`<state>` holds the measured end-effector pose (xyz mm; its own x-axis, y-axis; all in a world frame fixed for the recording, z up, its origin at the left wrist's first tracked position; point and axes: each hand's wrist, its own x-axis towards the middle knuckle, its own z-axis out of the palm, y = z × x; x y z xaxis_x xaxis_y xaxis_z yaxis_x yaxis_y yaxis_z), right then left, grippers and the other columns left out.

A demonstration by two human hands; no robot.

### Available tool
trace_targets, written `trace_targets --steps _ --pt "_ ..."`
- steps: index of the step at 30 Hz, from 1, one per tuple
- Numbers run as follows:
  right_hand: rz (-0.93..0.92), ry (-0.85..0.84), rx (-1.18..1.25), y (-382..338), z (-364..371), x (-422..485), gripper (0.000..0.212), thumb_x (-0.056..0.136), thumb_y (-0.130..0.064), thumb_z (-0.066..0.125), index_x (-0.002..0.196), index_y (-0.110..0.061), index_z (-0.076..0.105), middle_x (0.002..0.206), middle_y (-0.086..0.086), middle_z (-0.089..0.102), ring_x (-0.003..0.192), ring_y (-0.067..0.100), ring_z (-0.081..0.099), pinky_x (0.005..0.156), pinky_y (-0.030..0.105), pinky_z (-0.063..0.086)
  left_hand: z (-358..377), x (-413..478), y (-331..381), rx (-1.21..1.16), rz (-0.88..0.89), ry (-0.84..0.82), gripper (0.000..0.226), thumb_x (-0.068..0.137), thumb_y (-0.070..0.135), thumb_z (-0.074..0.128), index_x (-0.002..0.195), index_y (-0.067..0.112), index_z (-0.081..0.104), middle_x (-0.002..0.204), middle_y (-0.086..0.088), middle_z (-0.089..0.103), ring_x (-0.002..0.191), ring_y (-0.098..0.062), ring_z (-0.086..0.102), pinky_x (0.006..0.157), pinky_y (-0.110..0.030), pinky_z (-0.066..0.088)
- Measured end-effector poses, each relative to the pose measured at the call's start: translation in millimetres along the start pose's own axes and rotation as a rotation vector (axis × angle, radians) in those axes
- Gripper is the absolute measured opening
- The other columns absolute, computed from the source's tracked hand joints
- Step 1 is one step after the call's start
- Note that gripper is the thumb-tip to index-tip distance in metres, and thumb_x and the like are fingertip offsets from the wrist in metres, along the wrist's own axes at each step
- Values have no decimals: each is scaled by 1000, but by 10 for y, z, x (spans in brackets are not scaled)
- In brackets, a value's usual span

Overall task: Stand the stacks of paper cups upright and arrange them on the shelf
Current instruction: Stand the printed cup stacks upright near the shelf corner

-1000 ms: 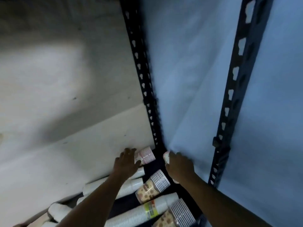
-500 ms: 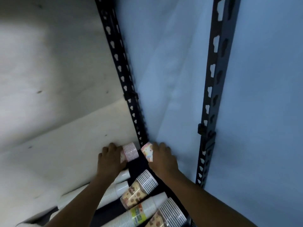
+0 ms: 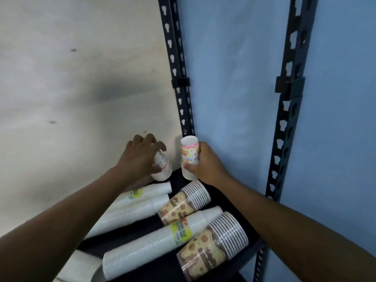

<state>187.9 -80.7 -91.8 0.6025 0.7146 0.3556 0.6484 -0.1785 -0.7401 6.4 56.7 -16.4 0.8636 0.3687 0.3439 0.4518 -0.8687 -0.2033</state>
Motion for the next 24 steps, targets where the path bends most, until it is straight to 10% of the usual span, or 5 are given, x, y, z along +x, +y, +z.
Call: trace_targets --steps 24 --pt "111 -156 97 238 -43 -75 82 74 -34 87 140 -16 43 136 6 60 122 23 59 100 36 49 369 -49 287 -165 -154 26 87 80 26 83 154 27 37 156 -6 39 137 -30 42 112 -41 40"
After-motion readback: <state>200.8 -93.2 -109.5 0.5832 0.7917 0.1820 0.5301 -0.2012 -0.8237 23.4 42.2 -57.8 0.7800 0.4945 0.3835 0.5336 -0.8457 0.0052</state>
